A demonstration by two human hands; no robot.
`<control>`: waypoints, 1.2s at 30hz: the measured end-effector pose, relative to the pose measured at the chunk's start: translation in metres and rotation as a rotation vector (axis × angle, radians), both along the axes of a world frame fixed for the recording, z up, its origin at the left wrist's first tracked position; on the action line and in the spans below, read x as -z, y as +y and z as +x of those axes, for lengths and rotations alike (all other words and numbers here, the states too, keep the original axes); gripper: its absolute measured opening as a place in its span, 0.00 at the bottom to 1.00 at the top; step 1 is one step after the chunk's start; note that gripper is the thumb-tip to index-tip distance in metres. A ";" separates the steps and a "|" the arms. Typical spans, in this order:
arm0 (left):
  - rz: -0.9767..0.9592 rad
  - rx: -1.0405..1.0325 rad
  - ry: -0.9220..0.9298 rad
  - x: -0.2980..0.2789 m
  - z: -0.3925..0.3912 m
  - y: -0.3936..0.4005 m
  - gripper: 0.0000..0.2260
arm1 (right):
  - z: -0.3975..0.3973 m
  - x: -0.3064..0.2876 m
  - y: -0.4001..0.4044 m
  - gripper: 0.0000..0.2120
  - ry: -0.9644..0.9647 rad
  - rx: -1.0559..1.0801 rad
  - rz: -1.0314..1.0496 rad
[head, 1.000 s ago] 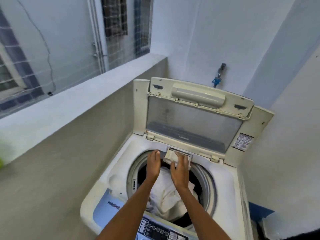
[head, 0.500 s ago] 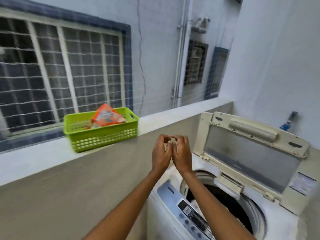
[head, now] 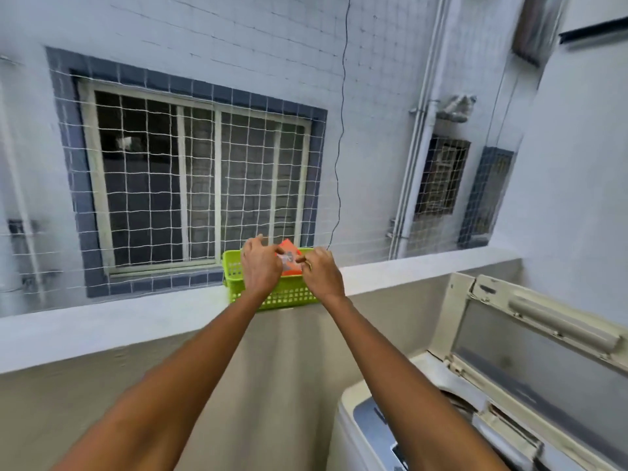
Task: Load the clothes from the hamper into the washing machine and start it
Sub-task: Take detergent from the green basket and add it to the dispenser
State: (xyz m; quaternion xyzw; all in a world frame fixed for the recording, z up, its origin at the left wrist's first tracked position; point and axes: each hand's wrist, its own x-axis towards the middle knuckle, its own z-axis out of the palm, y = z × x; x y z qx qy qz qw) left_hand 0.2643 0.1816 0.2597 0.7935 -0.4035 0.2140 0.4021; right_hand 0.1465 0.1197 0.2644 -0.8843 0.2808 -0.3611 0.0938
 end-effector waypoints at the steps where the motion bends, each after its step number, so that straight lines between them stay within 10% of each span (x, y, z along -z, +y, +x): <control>1: 0.094 0.000 0.052 -0.003 0.011 0.001 0.12 | 0.005 -0.001 -0.001 0.13 0.054 0.037 0.013; 14: 0.113 0.194 0.344 0.001 0.033 -0.020 0.07 | 0.032 -0.013 -0.023 0.13 0.337 0.289 0.066; 29: 0.112 0.364 -0.294 0.017 0.068 -0.033 0.19 | 0.042 -0.019 -0.053 0.20 0.447 0.292 0.256; 36: 0.110 0.279 -0.368 0.008 0.068 -0.024 0.21 | 0.026 -0.033 -0.045 0.10 0.189 0.283 0.069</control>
